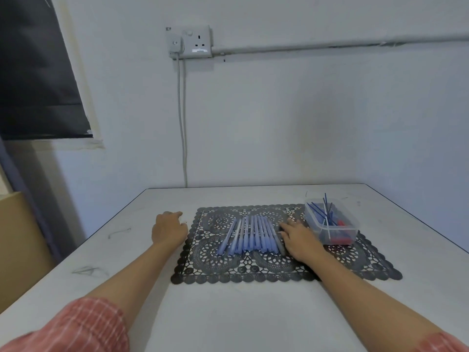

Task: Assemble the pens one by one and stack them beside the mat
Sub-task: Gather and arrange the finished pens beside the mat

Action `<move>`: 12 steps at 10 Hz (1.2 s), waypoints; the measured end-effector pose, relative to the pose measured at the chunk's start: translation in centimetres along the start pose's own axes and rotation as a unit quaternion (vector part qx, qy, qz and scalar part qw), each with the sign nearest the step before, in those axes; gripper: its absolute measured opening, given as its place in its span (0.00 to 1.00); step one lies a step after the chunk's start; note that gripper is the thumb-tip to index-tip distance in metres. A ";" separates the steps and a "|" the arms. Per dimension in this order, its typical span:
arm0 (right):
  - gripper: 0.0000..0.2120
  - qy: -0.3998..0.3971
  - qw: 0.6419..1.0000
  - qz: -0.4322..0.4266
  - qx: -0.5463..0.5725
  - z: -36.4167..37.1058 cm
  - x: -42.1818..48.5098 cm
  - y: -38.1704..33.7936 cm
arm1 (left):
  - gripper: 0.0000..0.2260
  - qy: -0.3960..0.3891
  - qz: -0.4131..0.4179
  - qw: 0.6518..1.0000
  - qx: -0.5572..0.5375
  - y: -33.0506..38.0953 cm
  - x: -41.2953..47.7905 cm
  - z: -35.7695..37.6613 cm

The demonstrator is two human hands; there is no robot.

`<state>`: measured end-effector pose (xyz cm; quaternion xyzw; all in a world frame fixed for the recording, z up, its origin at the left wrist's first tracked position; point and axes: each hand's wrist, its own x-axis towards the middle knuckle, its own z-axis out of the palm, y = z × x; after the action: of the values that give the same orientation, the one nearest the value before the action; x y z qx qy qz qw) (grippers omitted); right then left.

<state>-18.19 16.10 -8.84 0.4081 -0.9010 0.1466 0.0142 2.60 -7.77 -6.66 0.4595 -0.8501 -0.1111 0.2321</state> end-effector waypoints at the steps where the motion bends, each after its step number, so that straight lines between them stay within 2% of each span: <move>1: 0.23 -0.027 0.999 0.001 -0.041 0.3 0.0 0.0 | 0.22 -0.075 -0.006 0.997 0.017 -1.5 0.5 0.4; 2: 0.23 -0.028 0.998 0.001 -0.058 0.5 0.0 0.0 | 0.22 -0.100 0.004 0.995 0.025 -1.9 0.3 1.5; 4: 0.23 -0.025 0.997 0.002 -0.072 0.7 -0.1 0.0 | 0.25 -0.079 0.006 0.996 0.050 -1.1 -0.1 1.8; 5: 0.24 -0.025 0.997 0.001 -0.074 0.7 0.0 0.1 | 0.30 -0.106 0.044 0.993 0.029 -1.0 0.1 1.9; 7: 0.23 -0.028 0.997 0.001 -0.068 0.8 0.1 0.1 | 0.18 -0.093 0.048 0.993 -0.062 0.9 -1.3 1.1; 9: 0.24 -0.026 0.998 0.002 -0.062 0.8 0.0 0.1 | 0.34 -0.096 0.106 0.983 -0.116 5.5 -3.7 0.5; 10: 0.23 -0.027 0.998 0.003 -0.058 0.7 0.0 0.0 | 0.33 -0.130 0.103 0.979 -0.116 7.0 -5.1 1.6; 11: 0.23 -0.023 0.998 0.003 -0.054 0.6 -0.2 -0.1 | 0.20 -0.127 0.074 0.985 -0.090 7.2 -6.0 2.9; 12: 0.23 -0.017 0.999 0.001 -0.049 0.5 -0.3 -0.1 | 0.16 -0.117 0.070 0.987 -0.084 7.2 -6.5 3.2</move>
<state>-17.81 16.10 -9.36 0.4089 -0.9074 0.0950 0.0187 -1.18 1.49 -8.40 0.3616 -0.8890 -0.2188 0.1759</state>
